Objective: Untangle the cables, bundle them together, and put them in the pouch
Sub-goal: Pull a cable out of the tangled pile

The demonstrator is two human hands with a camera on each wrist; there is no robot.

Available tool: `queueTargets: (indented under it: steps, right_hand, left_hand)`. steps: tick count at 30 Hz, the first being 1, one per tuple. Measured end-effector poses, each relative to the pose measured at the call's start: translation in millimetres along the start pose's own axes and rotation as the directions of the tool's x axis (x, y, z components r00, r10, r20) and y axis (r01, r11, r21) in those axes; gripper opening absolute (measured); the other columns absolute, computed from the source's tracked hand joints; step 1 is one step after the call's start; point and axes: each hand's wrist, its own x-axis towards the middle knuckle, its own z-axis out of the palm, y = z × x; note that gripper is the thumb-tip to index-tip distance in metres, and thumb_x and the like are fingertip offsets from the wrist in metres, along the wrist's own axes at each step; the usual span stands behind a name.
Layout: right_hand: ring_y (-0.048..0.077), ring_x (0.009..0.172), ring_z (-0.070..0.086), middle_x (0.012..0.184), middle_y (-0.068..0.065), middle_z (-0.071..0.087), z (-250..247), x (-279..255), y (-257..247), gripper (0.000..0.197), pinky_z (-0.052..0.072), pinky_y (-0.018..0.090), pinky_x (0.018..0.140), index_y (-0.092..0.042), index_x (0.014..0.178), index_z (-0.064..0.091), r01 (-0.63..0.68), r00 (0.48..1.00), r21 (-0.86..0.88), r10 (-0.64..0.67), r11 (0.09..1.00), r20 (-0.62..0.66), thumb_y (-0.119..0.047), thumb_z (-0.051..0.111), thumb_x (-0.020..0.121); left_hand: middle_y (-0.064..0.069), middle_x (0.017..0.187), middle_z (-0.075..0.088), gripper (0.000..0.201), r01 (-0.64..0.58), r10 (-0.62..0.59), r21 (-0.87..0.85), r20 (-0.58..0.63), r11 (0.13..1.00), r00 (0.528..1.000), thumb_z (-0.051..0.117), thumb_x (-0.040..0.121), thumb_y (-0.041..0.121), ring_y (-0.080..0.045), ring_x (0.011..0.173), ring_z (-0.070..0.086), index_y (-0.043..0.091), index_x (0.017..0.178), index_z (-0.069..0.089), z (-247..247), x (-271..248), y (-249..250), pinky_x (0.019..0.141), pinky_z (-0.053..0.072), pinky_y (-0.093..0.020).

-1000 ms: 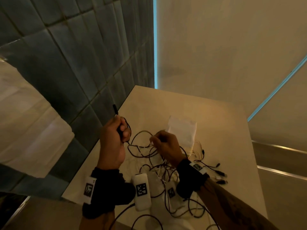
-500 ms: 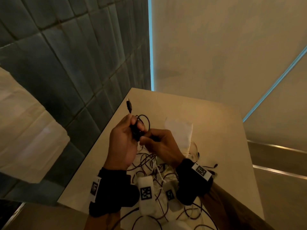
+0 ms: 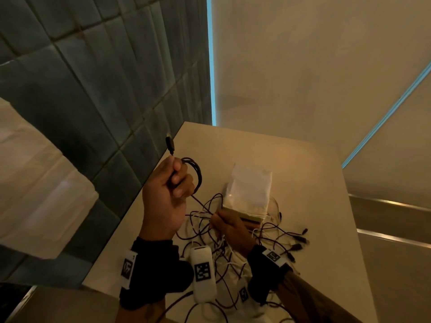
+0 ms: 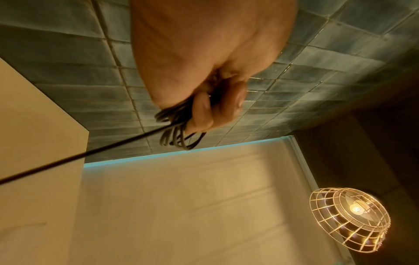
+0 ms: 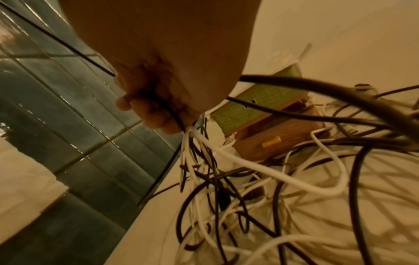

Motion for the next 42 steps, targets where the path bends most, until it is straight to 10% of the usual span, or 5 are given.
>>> queueTargets:
  steps: [13, 18, 28, 34, 42]
  right_hand:
    - [0.007, 0.057, 0.057, 0.061, -0.002, 0.064, -8, 26, -33, 0.022, 0.046, 0.028, 0.060, -0.017, 0.070, 0.069, 0.053, 0.982, -0.114, -0.073, 0.992, -0.173, -0.022, 0.062, 0.091]
    - [0.000, 0.051, 0.050, 0.064, 0.002, 0.061, -6, 31, -97, 0.016, 0.040, 0.017, 0.054, 0.002, 0.076, 0.065, 0.221, 0.949, 0.017, -0.211, 0.975, -0.235, -0.008, 0.067, 0.088]
    - [0.013, 0.059, 0.049, 0.063, 0.010, 0.056, -1, 16, -113, 0.019, 0.041, 0.030, 0.058, 0.007, 0.074, 0.060, 0.319, 0.946, 0.118, -0.307, 0.941, -0.109, -0.004, 0.069, 0.085]
    - [0.006, 0.053, 0.046, 0.057, -0.007, 0.053, -1, 8, -58, 0.031, 0.038, 0.020, 0.054, -0.002, 0.070, 0.060, 0.155, 0.988, 0.125, -0.156, 0.980, -0.006, -0.019, 0.057, 0.095]
    - [0.009, 0.058, 0.044, 0.065, 0.001, 0.049, -5, -1, 7, 0.038, 0.037, 0.024, 0.057, 0.005, 0.076, 0.054, 0.014, 0.999, 0.010, -0.014, 1.000, -0.041, -0.024, 0.046, 0.099]
  left_hand:
    - [0.008, 0.053, 0.039, 0.032, -0.023, 0.094, 0.292, -0.229, 0.956, 0.969, 0.036, 0.102, 0.023, -0.004, 0.042, 0.031, 0.015, 0.073, 0.046, -10, -5, 6, 0.041, 0.021, -0.017]
    - [0.002, 0.064, 0.052, 0.033, 0.088, 0.019, 0.374, -0.274, 0.923, 0.962, 0.035, 0.103, 0.023, -0.008, 0.049, 0.041, 0.015, 0.073, 0.046, -11, -3, -11, 0.042, 0.027, -0.019]
    - [-0.001, 0.067, 0.047, 0.033, 0.076, -0.058, 0.126, -0.144, 0.989, 0.988, 0.035, 0.101, 0.027, -0.017, 0.075, 0.061, 0.014, 0.074, 0.047, 5, -1, -5, 0.079, 0.044, -0.033]
    - [0.008, 0.055, 0.035, 0.033, -0.010, 0.016, 0.086, -0.080, 0.996, 0.997, 0.033, 0.101, 0.023, -0.006, 0.045, 0.031, 0.016, 0.072, 0.044, 6, 2, -8, 0.048, 0.029, -0.022]
    - [0.011, 0.055, 0.034, 0.031, -0.117, 0.119, 0.072, -0.035, 0.991, 0.992, 0.033, 0.100, 0.025, -0.003, 0.045, 0.026, 0.019, 0.072, 0.045, -2, 1, 15, 0.046, 0.023, -0.019]
